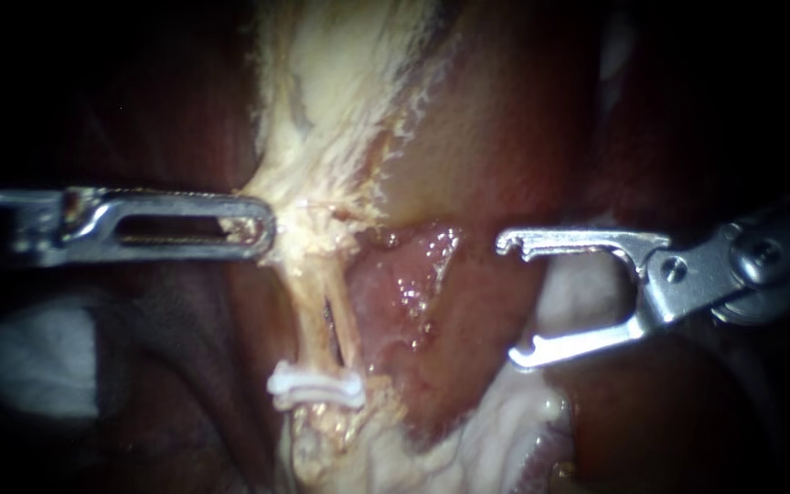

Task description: Going back second clip left tube

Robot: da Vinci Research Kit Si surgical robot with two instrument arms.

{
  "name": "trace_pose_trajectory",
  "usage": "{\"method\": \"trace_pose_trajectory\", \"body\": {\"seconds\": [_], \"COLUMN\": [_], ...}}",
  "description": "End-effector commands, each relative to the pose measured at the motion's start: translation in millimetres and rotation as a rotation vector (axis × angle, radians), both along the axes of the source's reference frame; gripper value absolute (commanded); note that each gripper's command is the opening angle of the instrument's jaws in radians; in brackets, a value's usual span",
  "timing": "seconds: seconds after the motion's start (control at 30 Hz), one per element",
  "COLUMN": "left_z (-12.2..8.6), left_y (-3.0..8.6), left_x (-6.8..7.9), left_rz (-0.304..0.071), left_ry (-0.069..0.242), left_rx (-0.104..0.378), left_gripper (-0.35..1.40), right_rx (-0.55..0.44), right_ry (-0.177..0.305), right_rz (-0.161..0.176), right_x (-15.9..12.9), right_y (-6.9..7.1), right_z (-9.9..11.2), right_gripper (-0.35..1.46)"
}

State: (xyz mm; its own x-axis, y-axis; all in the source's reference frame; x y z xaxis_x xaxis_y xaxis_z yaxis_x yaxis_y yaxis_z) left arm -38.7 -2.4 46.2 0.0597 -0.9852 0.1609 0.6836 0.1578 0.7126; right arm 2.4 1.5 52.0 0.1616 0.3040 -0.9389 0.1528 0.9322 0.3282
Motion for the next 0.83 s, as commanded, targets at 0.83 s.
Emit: {"method": "trace_pose_trajectory", "body": {"seconds": [0.83], "left_z": [2.4], "left_y": [0.0], "left_x": [-3.5], "left_rz": [0.015], "left_ry": [-0.018], "left_rx": [0.01], "left_gripper": [-0.35], "right_rx": [0.0], "right_ry": [0.0], "right_rz": [0.0], "right_x": [0.0], "right_y": [-0.1], "right_z": [-0.1], "right_gripper": [0.6]}}
